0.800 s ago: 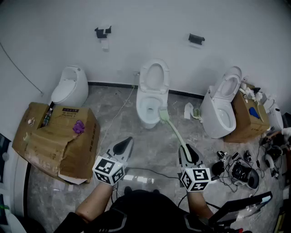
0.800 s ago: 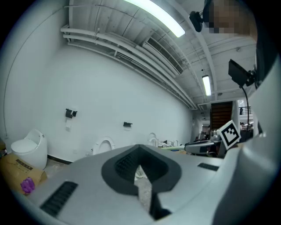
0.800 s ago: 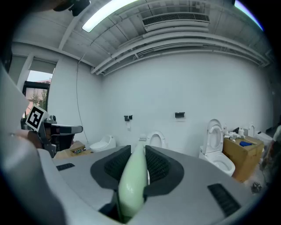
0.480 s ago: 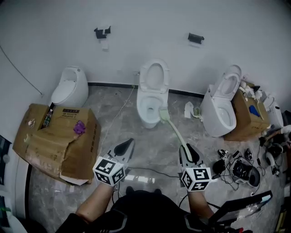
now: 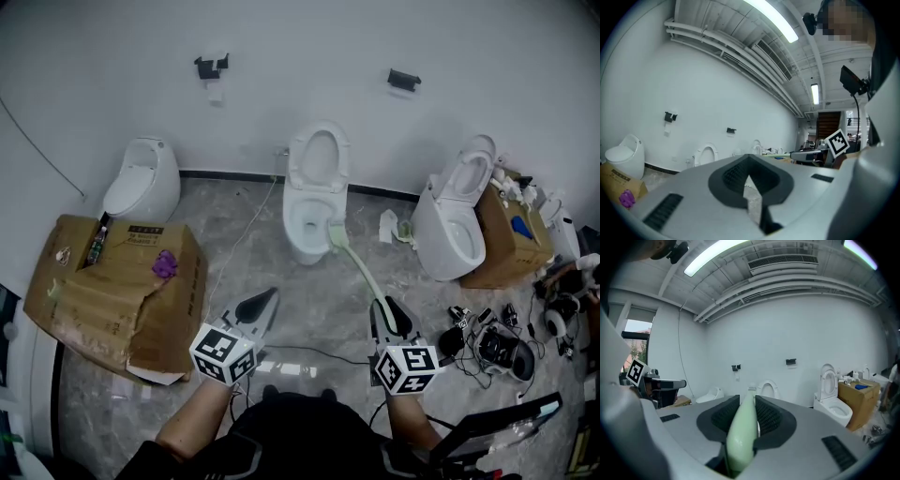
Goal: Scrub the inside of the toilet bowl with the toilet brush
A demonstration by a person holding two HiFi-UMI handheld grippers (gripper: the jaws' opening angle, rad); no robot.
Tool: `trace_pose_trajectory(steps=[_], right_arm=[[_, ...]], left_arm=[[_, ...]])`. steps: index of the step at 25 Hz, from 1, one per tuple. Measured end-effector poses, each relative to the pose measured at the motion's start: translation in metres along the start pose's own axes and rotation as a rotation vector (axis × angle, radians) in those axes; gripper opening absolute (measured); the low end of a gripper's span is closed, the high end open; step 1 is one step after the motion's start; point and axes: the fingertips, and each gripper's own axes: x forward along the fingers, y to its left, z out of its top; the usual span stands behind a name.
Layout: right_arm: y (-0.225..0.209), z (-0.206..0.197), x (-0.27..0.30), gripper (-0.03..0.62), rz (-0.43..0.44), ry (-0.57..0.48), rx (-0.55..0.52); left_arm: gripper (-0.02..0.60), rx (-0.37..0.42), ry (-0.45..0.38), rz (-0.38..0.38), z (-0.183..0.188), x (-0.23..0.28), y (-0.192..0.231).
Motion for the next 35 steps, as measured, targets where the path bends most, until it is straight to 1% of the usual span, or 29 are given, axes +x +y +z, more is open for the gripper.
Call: trace_pose_trajectory(steps=[8, 12, 16, 21, 30, 35], right_arm=[[0.024, -0.004, 0.009, 0.110, -0.025, -0.004, -0.013], [0.030, 0.000, 0.015, 0.110, -0.029, -0.001, -0.019], [0.028, 0.005, 0.030, 0.110, -0.010, -0.003, -0.028], [0.010, 0.011, 0.055, 0.110, 0.011, -0.010, -0.028], [-0.038, 0.027, 0.102, 0.110, 0.052, -0.014, -0.024], [-0.064, 0.038, 0.126, 0.110, 0.076, -0.021, -0.024]], left_arm=[[0.009, 0.039, -0.019, -0.046, 0.000, -0.012, 0.018], [0.009, 0.030, -0.025, -0.035, 0.003, -0.012, 0.029], [0.009, 0.025, -0.034, -0.017, 0.006, -0.004, 0.040], [0.009, 0.011, -0.029, 0.004, 0.010, 0.024, 0.049], [0.009, 0.026, -0.038, 0.038, 0.030, 0.086, 0.059], [0.009, 0.021, -0.038, 0.066, 0.036, 0.121, 0.066]])
